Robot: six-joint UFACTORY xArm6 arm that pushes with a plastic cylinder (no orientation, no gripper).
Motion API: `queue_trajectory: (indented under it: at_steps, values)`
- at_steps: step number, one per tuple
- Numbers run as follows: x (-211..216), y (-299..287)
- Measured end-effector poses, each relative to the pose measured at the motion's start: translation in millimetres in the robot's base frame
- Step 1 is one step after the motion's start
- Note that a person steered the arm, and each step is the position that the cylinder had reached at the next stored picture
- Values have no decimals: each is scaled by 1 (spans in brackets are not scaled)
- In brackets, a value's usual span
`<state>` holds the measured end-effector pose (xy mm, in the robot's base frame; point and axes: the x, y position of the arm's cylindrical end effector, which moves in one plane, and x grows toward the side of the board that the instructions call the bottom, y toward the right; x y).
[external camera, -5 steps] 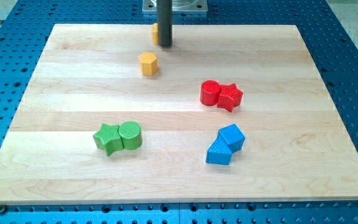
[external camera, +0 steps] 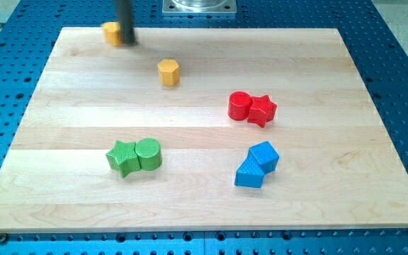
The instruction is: Move the heart to the top left of the board
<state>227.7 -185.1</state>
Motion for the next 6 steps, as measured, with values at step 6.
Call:
queue_trajectory:
  at_steps: [6]
  values:
    - [9,-18]
